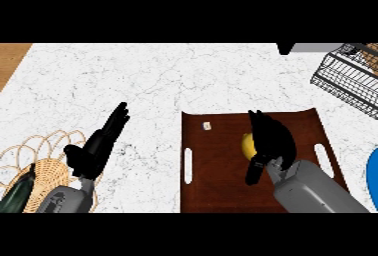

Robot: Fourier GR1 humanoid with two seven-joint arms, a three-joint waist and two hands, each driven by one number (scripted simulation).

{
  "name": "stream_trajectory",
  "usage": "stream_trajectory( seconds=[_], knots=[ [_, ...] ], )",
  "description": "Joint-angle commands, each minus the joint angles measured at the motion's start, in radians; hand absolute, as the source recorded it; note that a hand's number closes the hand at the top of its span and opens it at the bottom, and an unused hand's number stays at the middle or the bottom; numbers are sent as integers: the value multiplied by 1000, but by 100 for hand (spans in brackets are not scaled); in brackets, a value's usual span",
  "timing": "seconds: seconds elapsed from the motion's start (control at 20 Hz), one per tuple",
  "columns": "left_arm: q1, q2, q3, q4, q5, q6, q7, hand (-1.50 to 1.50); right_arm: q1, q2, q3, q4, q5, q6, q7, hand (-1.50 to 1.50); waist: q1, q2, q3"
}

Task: Pick the lemon from the tray and place it in the tiered basket

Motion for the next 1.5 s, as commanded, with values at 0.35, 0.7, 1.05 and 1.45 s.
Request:
stream_trajectory(
  seconds=[0.35,0.7,1.05,1.45],
  knots=[
    [10,-43,40,35,-52,-36,-26,0,42,143,-60,110,185,-95,-135,150,5,2,0],
    [9,-40,99,-17,-63,-80,28,0,30,181,-158,131,264,-49,-230,150,4,1,0],
    [62,-38,129,-13,-67,-63,6,0,270,-160,-392,4,195,-58,-351,150,-77,-10,3],
    [93,-43,156,-26,-66,-30,-26,0,464,-509,-826,236,28,-164,-685,150,-137,-13,8]
  ],
)
